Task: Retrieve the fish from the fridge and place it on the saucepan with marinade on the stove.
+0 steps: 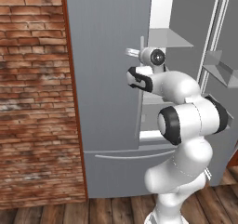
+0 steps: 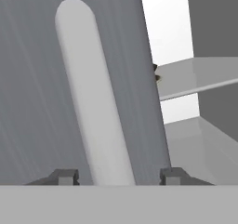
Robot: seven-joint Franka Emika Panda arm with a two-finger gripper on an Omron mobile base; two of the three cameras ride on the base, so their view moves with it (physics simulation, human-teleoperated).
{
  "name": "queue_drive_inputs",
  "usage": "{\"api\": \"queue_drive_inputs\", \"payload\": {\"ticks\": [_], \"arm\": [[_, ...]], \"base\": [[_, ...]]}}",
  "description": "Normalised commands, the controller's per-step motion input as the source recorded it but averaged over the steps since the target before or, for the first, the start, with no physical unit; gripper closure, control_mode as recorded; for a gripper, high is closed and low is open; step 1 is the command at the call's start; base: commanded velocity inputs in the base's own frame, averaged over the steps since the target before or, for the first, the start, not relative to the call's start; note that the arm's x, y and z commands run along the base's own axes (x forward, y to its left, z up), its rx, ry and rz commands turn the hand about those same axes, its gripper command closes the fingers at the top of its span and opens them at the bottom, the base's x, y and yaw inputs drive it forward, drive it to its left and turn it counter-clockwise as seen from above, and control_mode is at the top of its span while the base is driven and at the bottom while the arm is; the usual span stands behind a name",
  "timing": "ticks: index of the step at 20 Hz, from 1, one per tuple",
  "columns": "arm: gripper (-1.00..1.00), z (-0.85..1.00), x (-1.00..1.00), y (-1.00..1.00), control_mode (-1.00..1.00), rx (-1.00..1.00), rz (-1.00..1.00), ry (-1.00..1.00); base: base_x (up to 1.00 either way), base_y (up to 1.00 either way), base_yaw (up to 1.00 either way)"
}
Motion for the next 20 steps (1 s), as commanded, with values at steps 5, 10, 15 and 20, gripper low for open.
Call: {"api": "queue_drive_inputs", "payload": {"ticks": [5, 10, 15, 20], "arm": [[1.0, 0.0, 0.03, 0.0, -1.0, 0.0, 0.0, 0.0], [1.0, 0.0, -0.09, 0.01, -1.0, 0.0, 0.0, 0.02], [1.0, 0.0, -0.35, 0.12, -1.0, 0.0, 0.0, 0.09], [1.0, 0.0, -0.47, 0.21, -1.0, 0.0, 0.0, 0.11]], "base": [[0.0, 0.0, 0.0], [0.0, 0.0, 0.0], [0.0, 0.0, 0.0], [0.0, 0.0, 0.0]]}}
